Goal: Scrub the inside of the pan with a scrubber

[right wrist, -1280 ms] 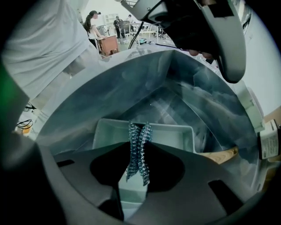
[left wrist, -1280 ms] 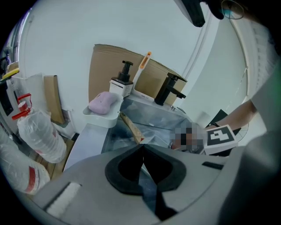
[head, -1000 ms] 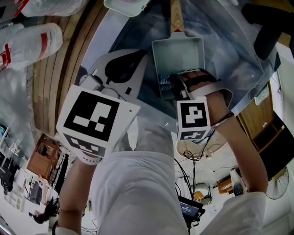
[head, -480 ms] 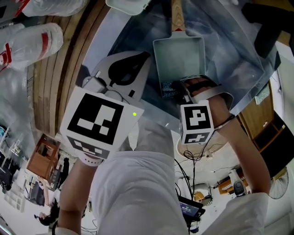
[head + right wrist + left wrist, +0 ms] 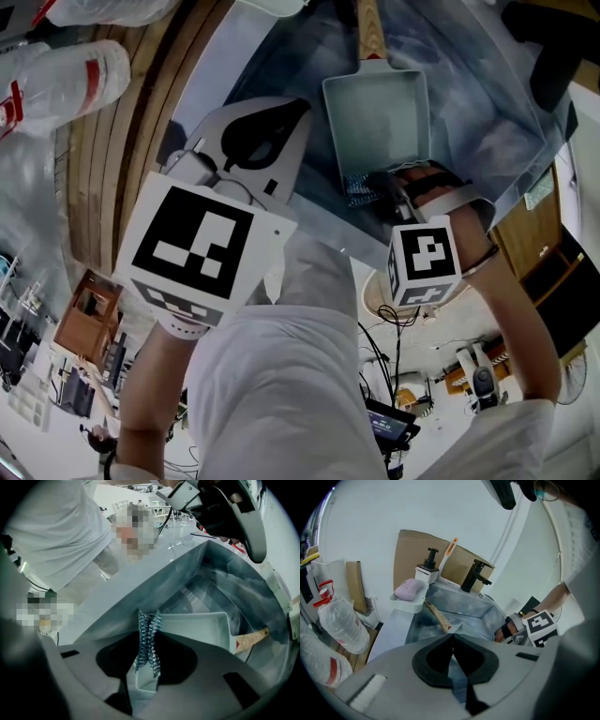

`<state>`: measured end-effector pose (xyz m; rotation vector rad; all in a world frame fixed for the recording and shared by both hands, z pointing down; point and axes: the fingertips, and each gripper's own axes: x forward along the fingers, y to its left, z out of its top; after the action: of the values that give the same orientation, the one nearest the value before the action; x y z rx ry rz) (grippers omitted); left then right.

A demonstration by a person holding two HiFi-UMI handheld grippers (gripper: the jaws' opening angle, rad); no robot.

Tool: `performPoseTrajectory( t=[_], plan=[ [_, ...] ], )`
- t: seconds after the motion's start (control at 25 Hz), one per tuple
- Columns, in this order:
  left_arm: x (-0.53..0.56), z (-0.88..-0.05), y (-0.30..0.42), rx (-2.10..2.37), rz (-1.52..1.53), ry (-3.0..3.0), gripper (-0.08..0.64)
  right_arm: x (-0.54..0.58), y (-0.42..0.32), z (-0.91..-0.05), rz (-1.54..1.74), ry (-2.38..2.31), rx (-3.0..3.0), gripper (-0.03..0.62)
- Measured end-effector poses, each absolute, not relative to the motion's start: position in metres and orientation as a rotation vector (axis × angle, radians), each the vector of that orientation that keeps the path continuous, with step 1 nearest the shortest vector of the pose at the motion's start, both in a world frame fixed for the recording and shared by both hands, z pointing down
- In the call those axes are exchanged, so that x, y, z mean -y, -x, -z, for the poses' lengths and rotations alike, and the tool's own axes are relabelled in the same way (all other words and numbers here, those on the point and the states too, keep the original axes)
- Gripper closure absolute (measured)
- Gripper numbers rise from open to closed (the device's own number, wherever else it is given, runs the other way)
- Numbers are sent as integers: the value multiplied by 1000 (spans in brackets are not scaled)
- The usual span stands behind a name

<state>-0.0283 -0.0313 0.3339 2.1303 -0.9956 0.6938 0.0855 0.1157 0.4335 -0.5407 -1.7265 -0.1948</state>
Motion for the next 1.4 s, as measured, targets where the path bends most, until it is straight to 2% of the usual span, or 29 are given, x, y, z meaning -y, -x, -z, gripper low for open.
performPoseTrajectory(
  t=[0.88, 1.4],
  plan=[
    [21, -330, 30, 990, -675, -2133, 554, -92, -148, -444, 341, 480, 1602, 476],
    [21, -327, 25, 993, -686, -2140, 554, -73, -143, -456, 394, 448, 1599, 460]
  ],
)
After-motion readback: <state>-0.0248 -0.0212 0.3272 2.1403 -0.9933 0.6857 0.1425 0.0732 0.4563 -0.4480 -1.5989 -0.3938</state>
